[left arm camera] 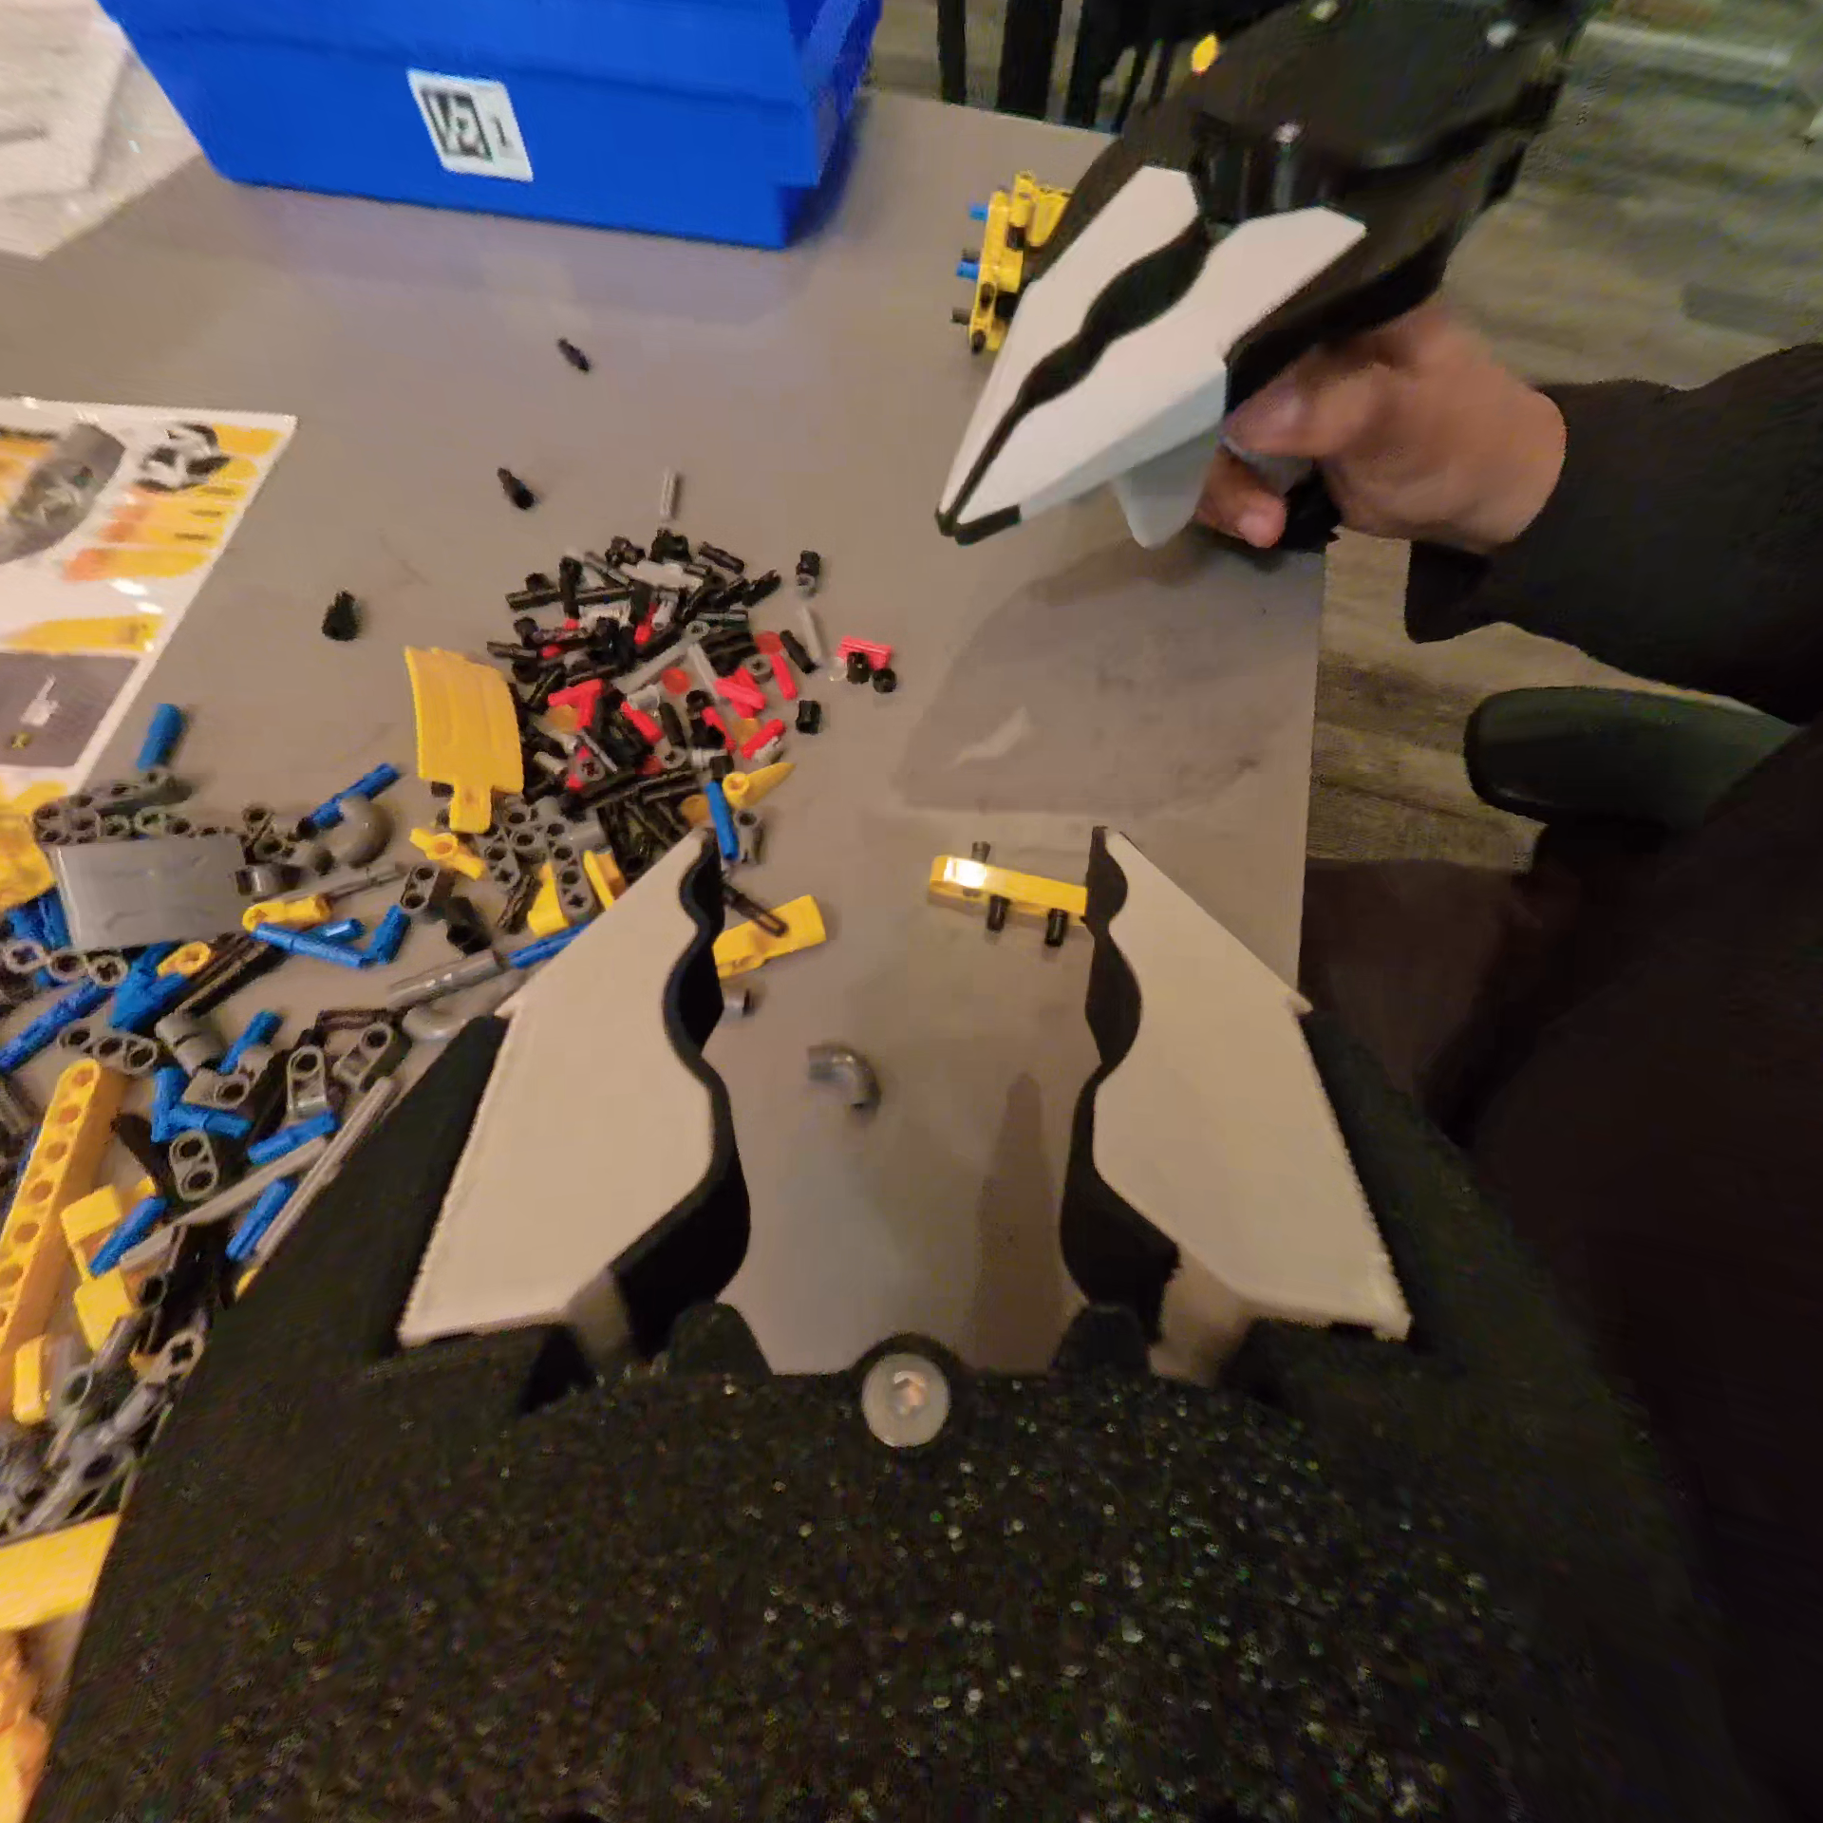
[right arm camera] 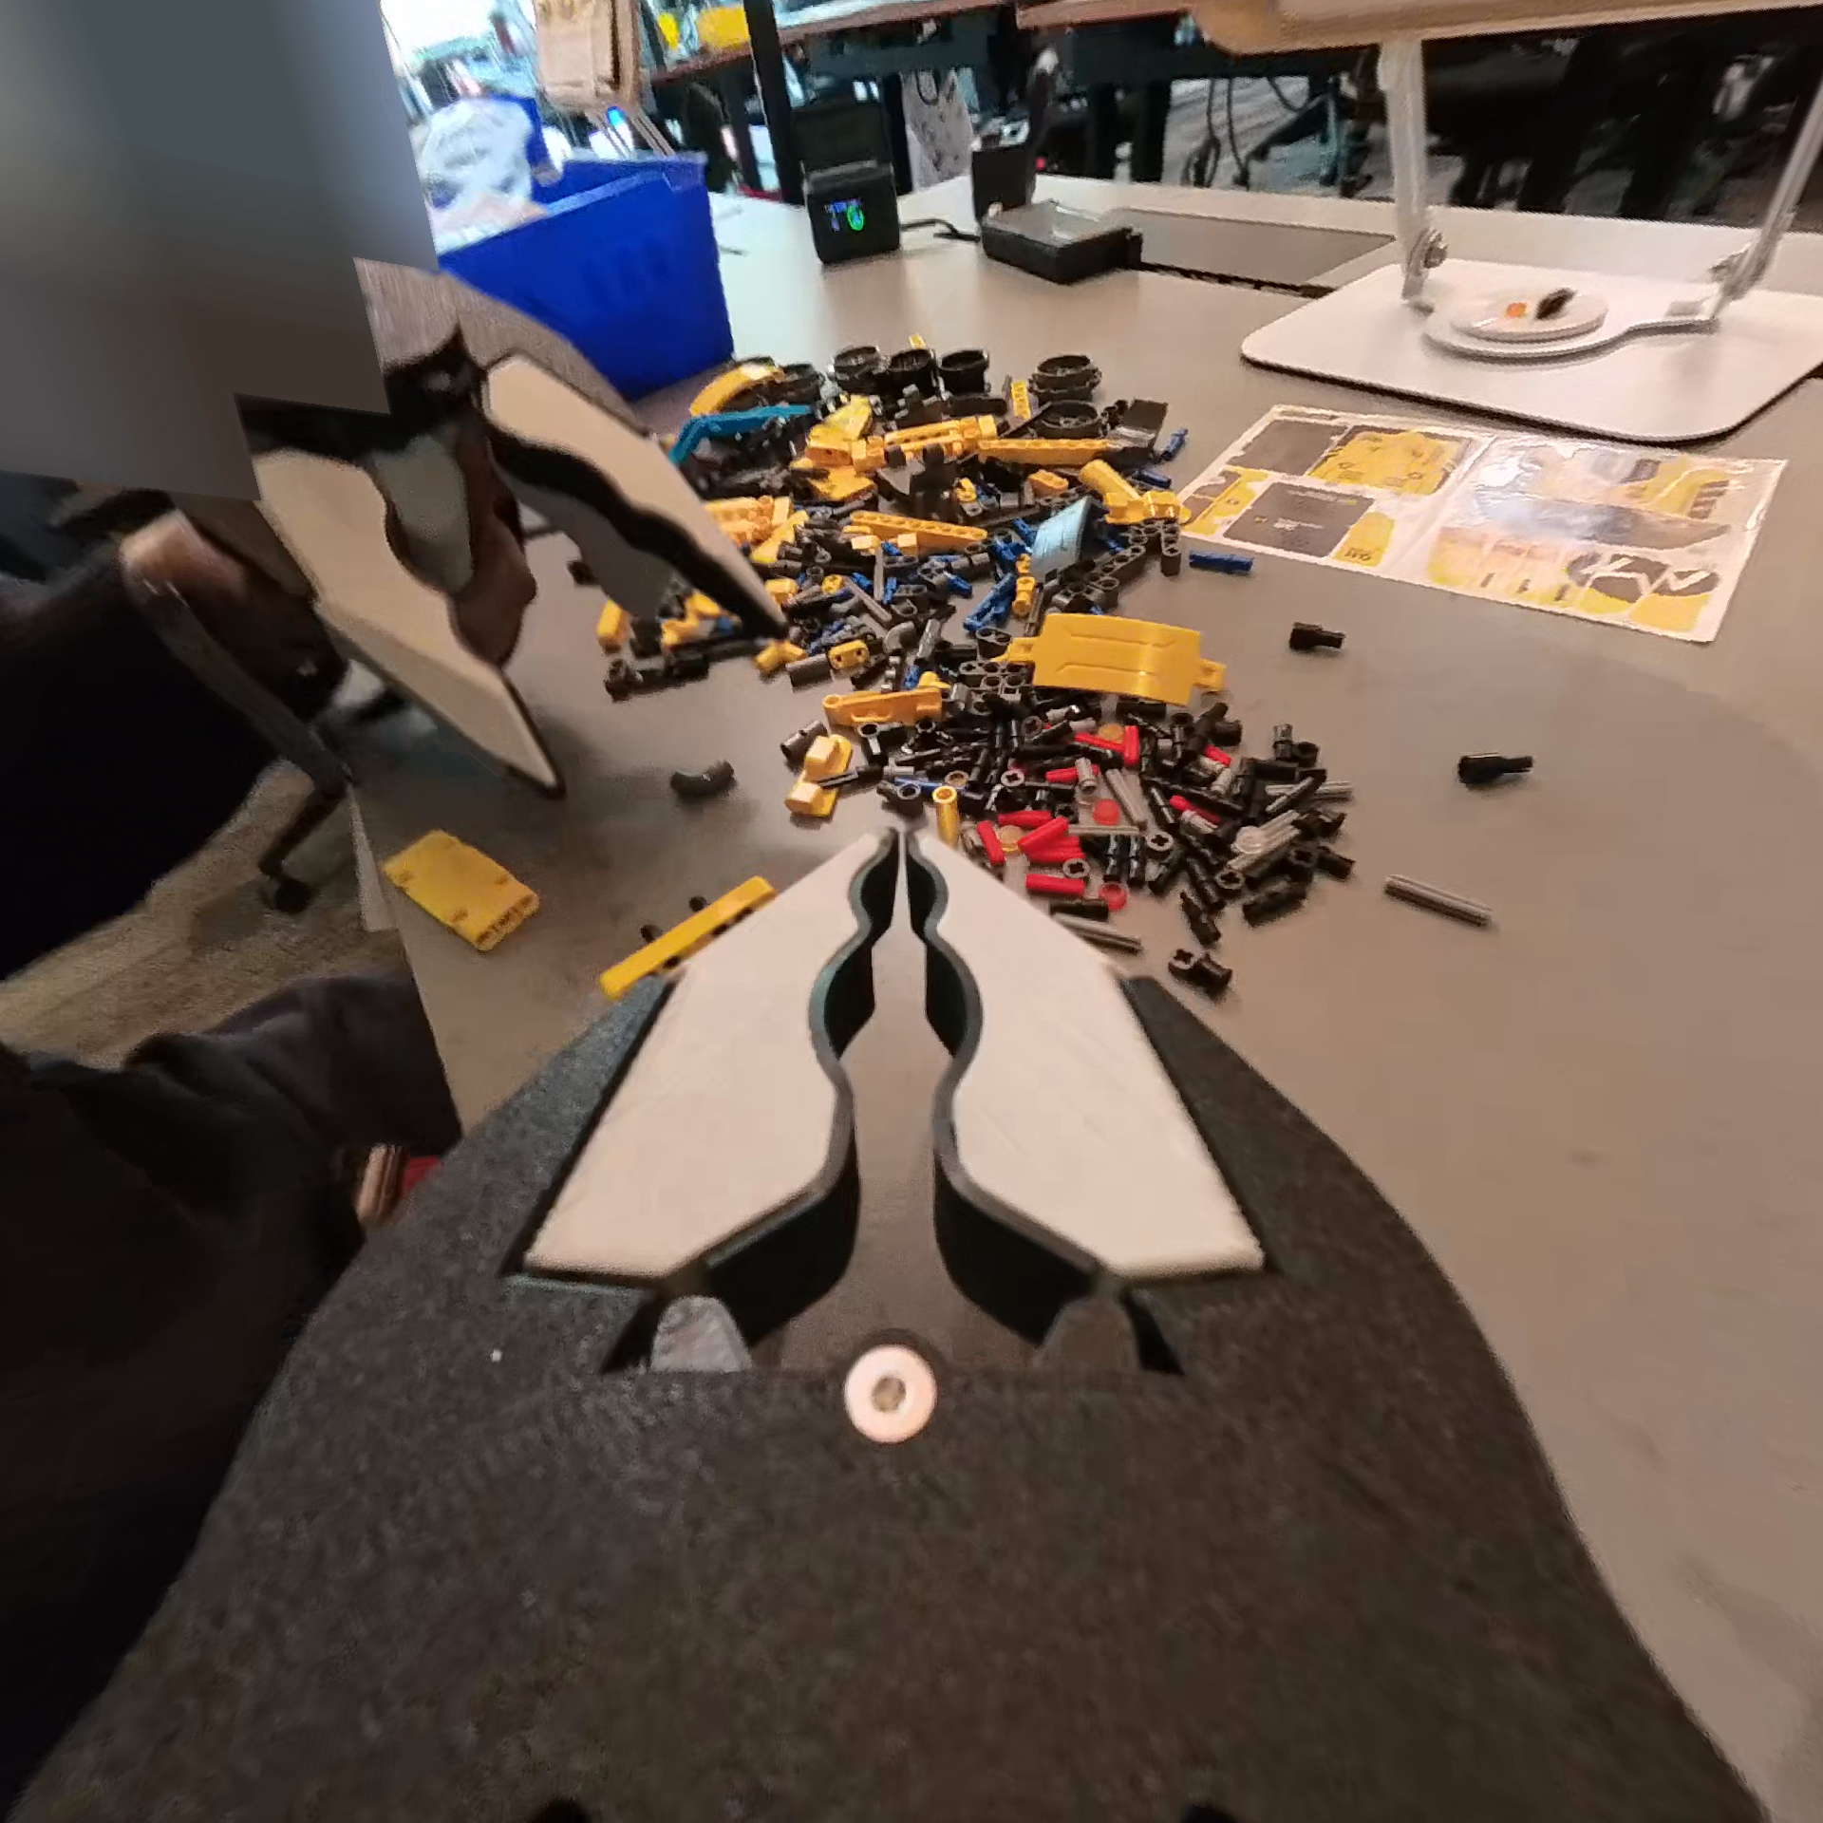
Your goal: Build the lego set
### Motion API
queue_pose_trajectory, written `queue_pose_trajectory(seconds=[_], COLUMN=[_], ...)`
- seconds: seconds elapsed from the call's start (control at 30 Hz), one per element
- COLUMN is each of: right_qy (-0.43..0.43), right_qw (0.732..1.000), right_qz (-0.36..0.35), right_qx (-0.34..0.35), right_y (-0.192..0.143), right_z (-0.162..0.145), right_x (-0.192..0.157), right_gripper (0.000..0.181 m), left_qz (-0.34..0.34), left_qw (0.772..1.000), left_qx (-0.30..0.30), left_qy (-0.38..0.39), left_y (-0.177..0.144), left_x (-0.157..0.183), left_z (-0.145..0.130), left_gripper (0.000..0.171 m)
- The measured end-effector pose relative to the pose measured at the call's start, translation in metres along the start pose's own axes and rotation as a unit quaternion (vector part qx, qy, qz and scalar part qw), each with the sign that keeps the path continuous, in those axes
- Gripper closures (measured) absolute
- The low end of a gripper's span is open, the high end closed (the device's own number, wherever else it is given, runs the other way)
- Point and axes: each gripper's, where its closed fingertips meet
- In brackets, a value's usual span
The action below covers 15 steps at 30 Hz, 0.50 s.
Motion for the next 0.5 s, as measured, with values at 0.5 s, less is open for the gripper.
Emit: queue_pose_trajectory(seconds=[0.5], right_qy=[-0.09], right_qw=[0.984], right_qz=[-0.146], right_qx=[-0.043], right_y=[0.013], right_z=[-0.014], right_x=[0.021], right_gripper=[0.165], left_qz=[0.025], left_qw=[0.998], left_qx=[0.05], left_qy=[-0.022], left_y=[-0.013], left_x=[-0.062], left_z=[-0.002], left_gripper=[0.099])
Point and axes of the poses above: each gripper's, where its closed fingertips meet, y out along the fingers, z out of its top, x = y × z across the jaws, and after that the axes turned 15 degrees about y, right-handed
